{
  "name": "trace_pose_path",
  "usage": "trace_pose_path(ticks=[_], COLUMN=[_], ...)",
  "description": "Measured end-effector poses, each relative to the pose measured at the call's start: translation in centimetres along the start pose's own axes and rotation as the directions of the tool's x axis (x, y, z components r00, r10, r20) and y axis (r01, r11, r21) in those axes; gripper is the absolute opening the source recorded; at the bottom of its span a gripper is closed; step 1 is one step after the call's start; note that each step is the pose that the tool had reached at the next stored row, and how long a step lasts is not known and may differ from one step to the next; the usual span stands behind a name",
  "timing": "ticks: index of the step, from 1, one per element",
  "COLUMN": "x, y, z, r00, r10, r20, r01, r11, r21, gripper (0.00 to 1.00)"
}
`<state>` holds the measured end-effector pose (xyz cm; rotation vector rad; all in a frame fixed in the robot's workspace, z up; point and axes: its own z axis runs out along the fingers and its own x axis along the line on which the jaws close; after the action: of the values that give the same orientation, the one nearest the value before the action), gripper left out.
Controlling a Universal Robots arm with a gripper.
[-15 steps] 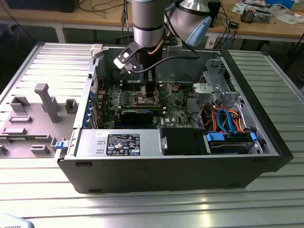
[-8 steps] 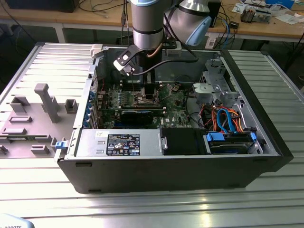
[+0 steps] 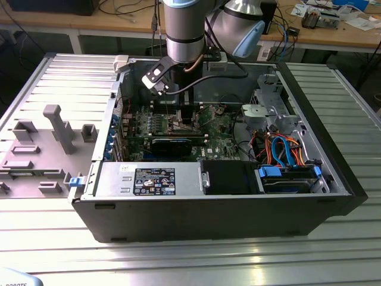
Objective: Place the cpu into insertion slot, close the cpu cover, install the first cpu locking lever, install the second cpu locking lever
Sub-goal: 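Place the cpu into insertion slot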
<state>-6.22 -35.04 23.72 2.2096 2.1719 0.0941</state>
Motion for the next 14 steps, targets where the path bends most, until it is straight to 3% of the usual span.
trace_pose_path(ticks=[10,14], x=[0.13,0.35], y=[-0.17,-0.23], z=[0.80,1.18], r00=[1.0000,0.9997], r10=[-0.001,-0.024], r20=[0.0001,-0.0027], r01=[0.001,0.024], r11=[1.0000,0.9997], r21=[-0.0030,-0.0031], gripper=[0.54,0.54])
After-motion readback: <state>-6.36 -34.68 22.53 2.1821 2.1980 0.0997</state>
